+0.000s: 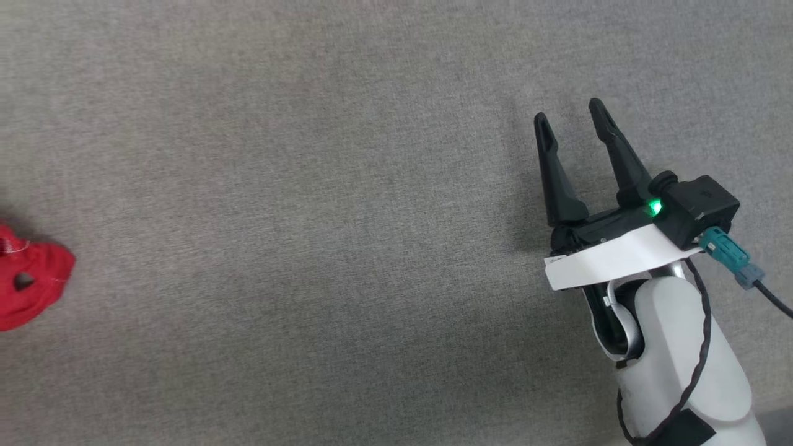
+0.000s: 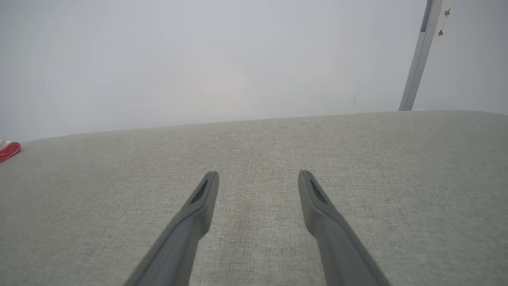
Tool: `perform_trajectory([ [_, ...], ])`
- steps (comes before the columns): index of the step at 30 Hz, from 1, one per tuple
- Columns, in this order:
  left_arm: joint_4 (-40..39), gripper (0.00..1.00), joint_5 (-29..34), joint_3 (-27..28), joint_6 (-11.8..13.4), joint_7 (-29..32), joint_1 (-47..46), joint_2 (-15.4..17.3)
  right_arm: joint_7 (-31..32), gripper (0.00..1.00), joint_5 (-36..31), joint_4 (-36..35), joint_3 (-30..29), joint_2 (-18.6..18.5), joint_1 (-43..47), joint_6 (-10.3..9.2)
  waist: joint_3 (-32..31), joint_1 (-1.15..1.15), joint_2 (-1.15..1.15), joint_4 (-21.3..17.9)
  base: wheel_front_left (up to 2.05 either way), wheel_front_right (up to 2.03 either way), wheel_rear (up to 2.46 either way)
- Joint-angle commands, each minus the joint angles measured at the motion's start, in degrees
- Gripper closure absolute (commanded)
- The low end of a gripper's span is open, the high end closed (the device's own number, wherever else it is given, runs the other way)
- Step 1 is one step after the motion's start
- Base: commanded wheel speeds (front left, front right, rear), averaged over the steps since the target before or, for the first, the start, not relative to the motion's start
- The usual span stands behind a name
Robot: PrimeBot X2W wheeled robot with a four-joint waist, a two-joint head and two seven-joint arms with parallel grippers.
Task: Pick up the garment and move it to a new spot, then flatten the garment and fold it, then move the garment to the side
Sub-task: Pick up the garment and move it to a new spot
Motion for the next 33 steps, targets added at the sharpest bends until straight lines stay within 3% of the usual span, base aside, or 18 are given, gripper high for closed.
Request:
perform_trajectory([
  [1,-0.2,1.0,1.3,-2.5,0.0,-0.8,0.4,-4.4,-0.3,0.0,-0.1,0.1,-0.2,0.0,0.3,0.0,-1.1,0.0,-0.01,0.8,0.0,0.0,0.0],
  [9,-5.0,1.0,10.6,-6.2,0.1,-13.3,-8.8,-2.6,-0.3,0.0,1.1,1.2,-0.9,0.0,0.9,0.0,-5.4,0.0,-0.01,2.6,0.0,0.0,0.0],
  [18,-22.3,1.0,17.6,-16.5,0.0,-15.9,-20.2,-2.9,-0.3,0.0,5.0,0.1,-0.3,0.0,1.6,0.0,-5.3,0.0,-0.01,-0.9,0.0,0.0,0.0],
  [24,-33.1,1.0,20.7,-25.1,0.0,-12.0,-30.0,-7.1,-0.3,0.0,8.8,-1.5,-0.3,0.0,2.3,0.0,-3.0,0.0,-0.01,-6.0,0.0,0.0,0.0],
  [29,-38.6,1.0,19.0,-32.4,0.0,-9.3,-38.7,-14.4,-0.3,0.0,13.1,-2.7,-0.4,0.0,3.1,0.0,-0.5,0.0,-0.01,-11.2,0.0,0.0,0.0],
  [33,-39.1,1.0,17.0,-35.8,0.0,-8.6,-39.8,-15.5,-0.3,0.0,15.0,-3.3,0.0,0.0,4.0,0.0,0.3,0.0,-0.01,-13.9,0.0,0.0,0.0],
])
